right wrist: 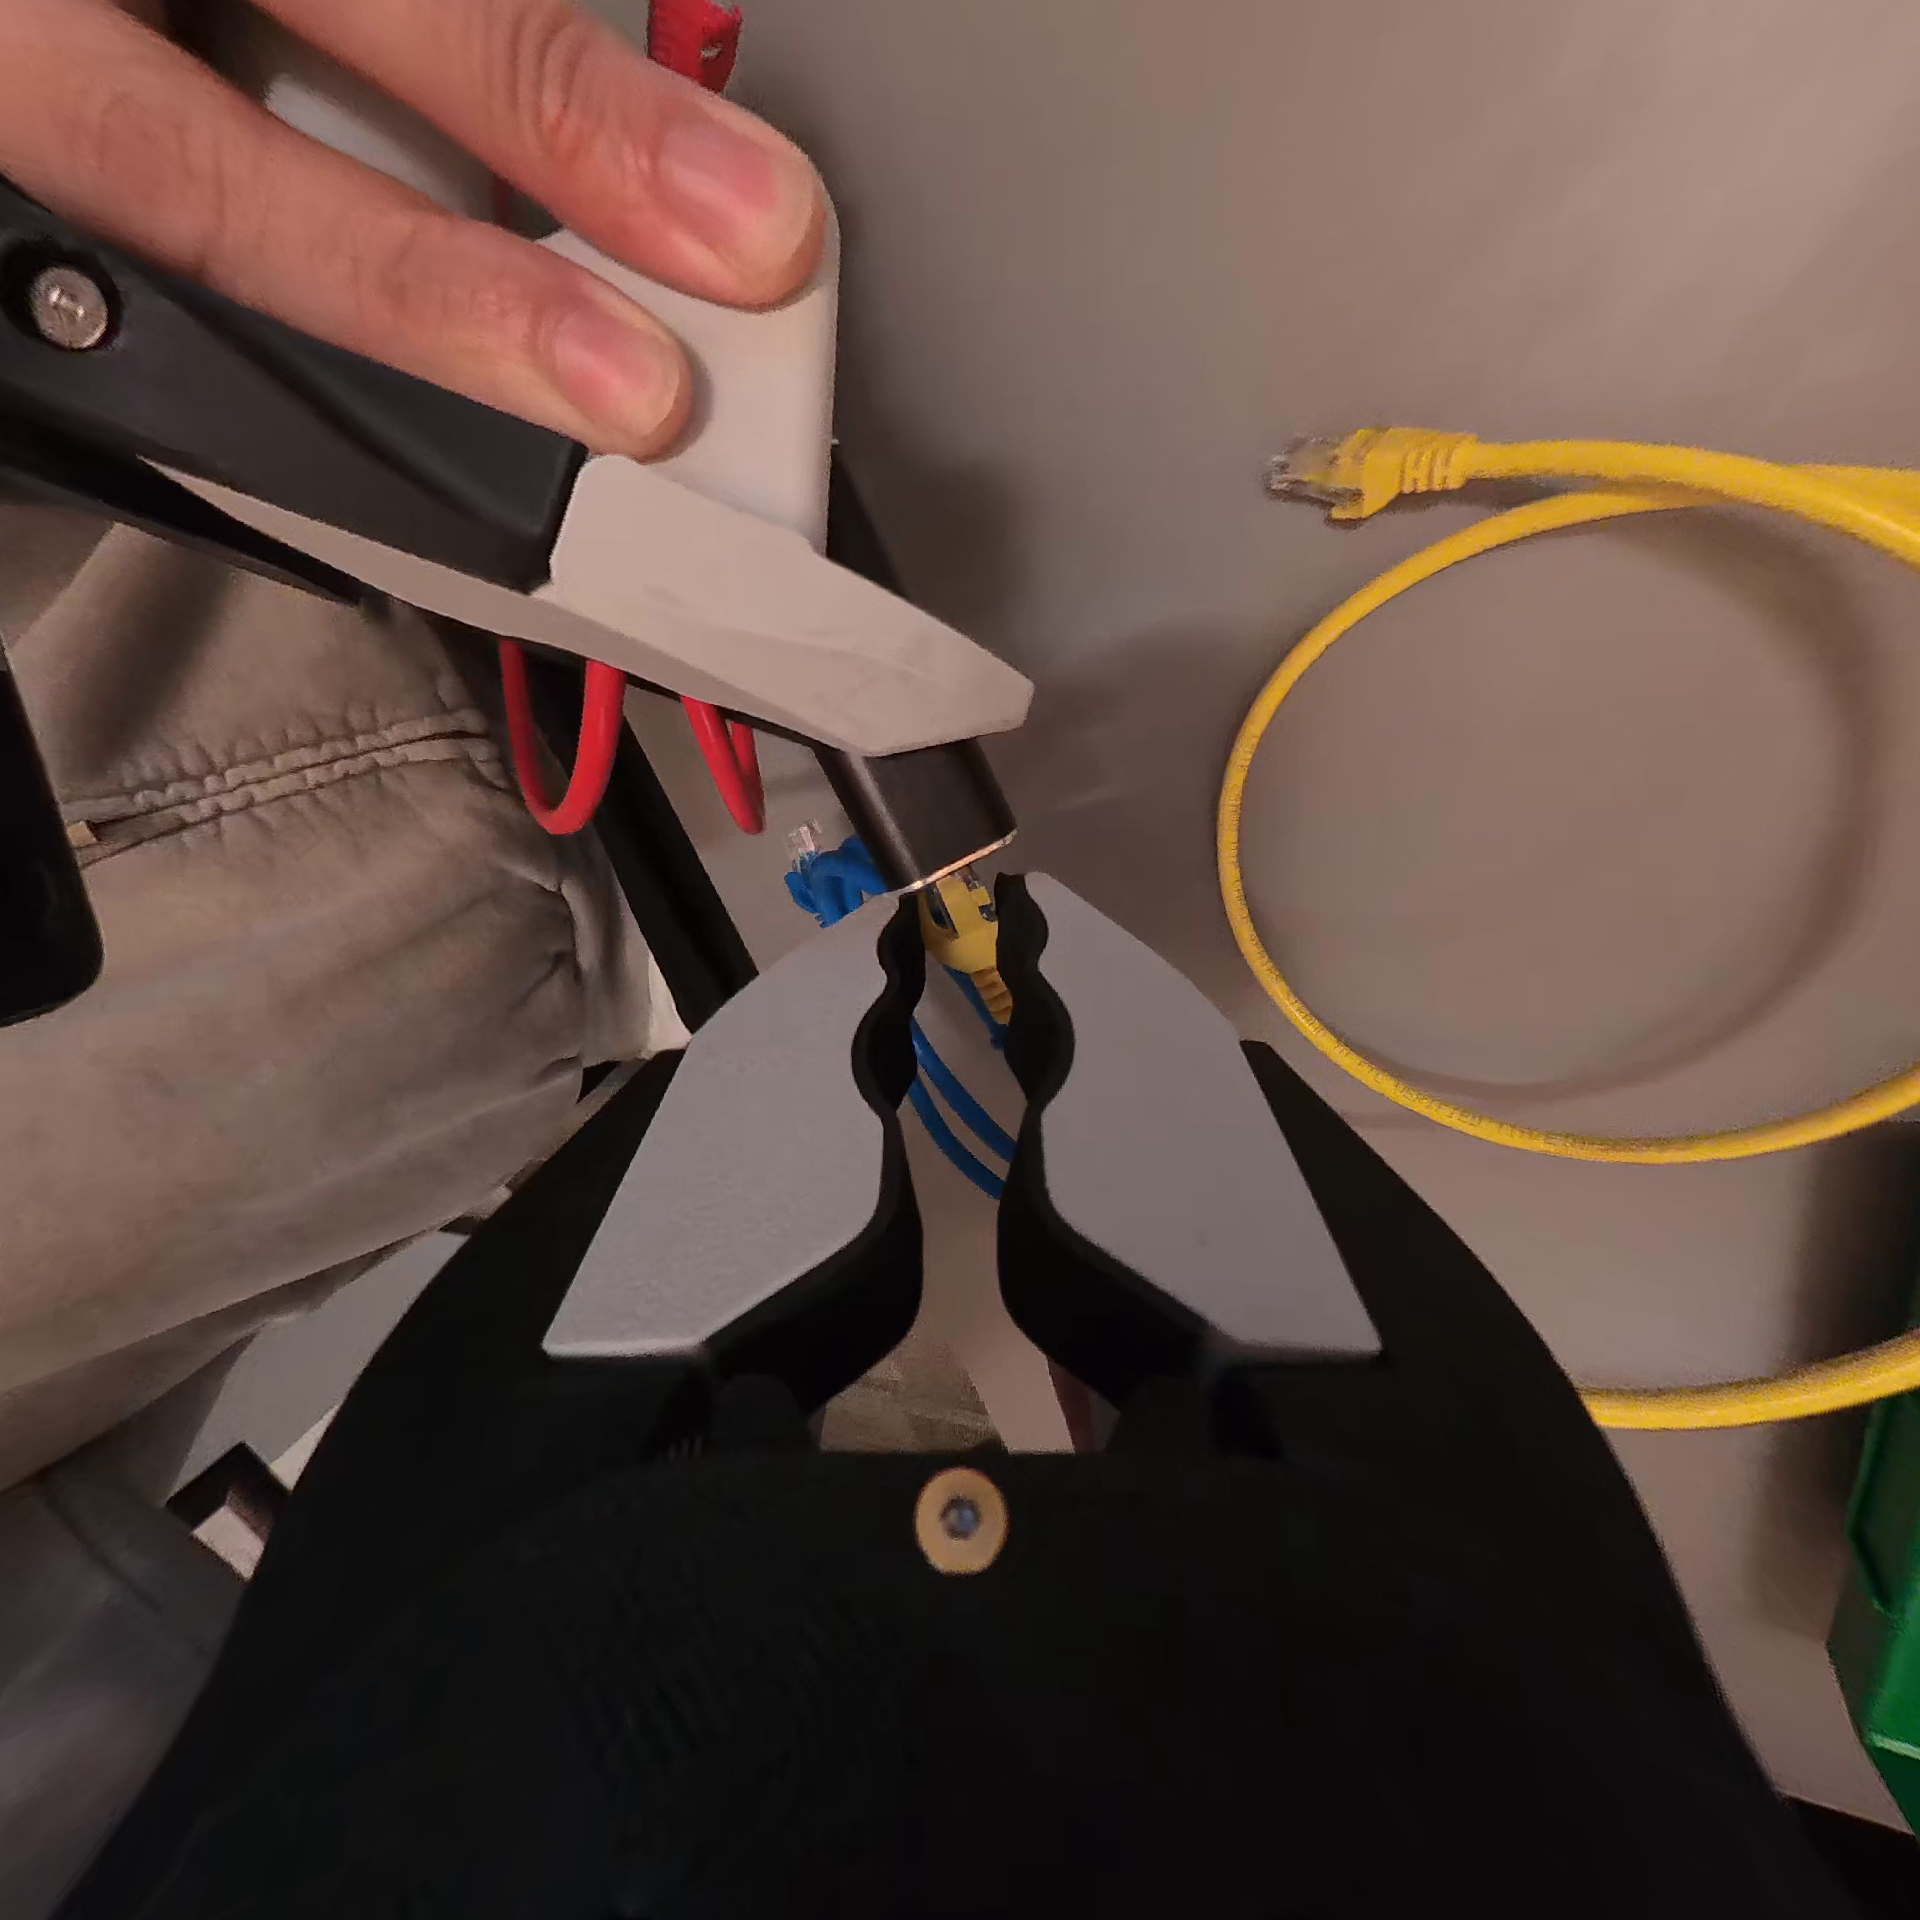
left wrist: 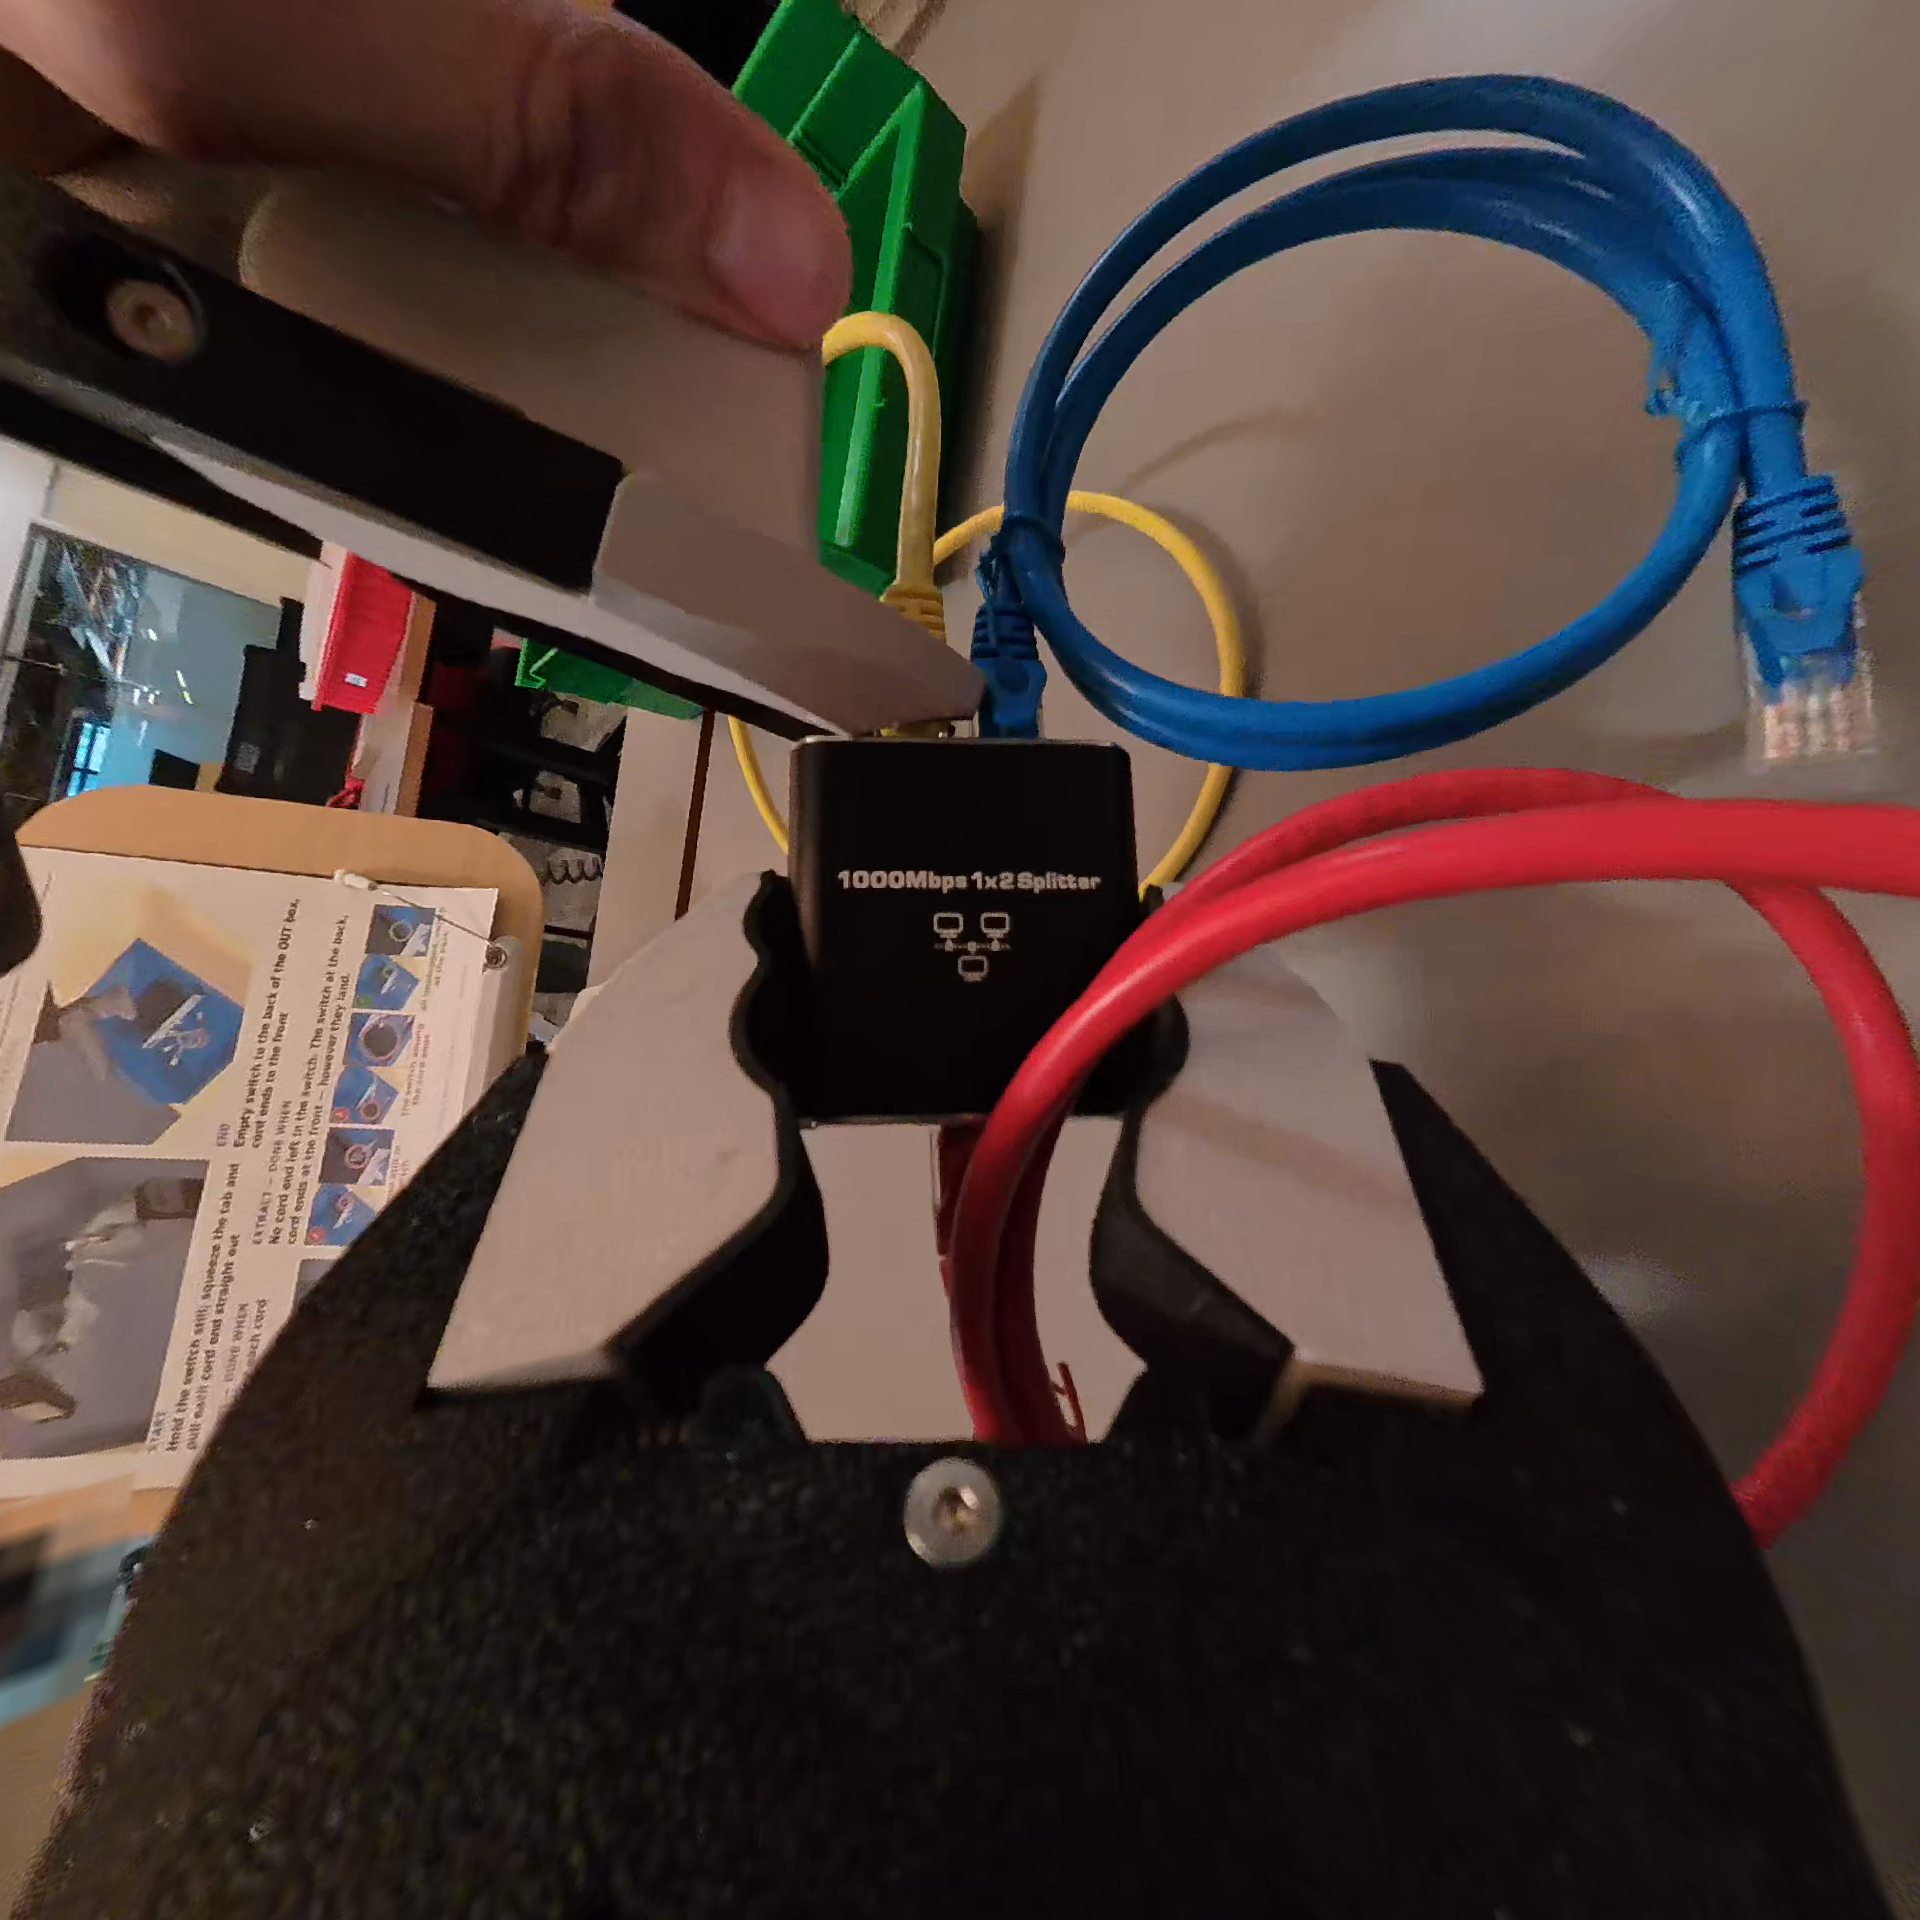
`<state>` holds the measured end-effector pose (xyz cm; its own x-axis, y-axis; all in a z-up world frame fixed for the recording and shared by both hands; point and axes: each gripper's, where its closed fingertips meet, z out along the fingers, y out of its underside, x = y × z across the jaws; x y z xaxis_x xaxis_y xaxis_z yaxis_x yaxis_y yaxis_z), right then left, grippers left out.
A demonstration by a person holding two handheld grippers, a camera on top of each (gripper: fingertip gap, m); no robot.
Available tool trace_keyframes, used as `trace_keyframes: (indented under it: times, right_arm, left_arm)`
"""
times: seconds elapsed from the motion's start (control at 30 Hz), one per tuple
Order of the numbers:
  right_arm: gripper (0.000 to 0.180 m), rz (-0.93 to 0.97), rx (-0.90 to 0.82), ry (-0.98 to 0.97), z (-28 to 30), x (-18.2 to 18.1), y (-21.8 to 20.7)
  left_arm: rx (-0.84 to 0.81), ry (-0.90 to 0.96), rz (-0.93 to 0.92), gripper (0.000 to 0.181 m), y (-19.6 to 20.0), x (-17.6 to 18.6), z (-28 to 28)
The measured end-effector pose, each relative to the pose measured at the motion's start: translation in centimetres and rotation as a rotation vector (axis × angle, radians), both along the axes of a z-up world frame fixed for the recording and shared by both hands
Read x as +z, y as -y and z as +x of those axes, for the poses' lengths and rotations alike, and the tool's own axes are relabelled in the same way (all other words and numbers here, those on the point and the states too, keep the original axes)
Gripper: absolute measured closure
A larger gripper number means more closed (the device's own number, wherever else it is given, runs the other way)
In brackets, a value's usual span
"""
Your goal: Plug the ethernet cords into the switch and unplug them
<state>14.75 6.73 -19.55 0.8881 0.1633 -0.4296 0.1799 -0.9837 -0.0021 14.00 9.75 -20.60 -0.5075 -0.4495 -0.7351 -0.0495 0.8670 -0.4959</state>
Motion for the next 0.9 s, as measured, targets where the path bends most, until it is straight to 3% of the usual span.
trace_keyframes:
  times: [0.6,0.9]
  right_arm:
    - [0.164,0.025,-0.022,-0.185,-3.5,0.5,2.0]
    - [0.164,0.050,-0.004,-0.257,-4.5,0.7,2.7]
  left_arm:
    - [-0.216,-0.062,-0.250,0.118,2.7,0.0,-3.1]
    - [-0.260,-0.130,-0.260,0.118,3.4,0.3,-4.2]
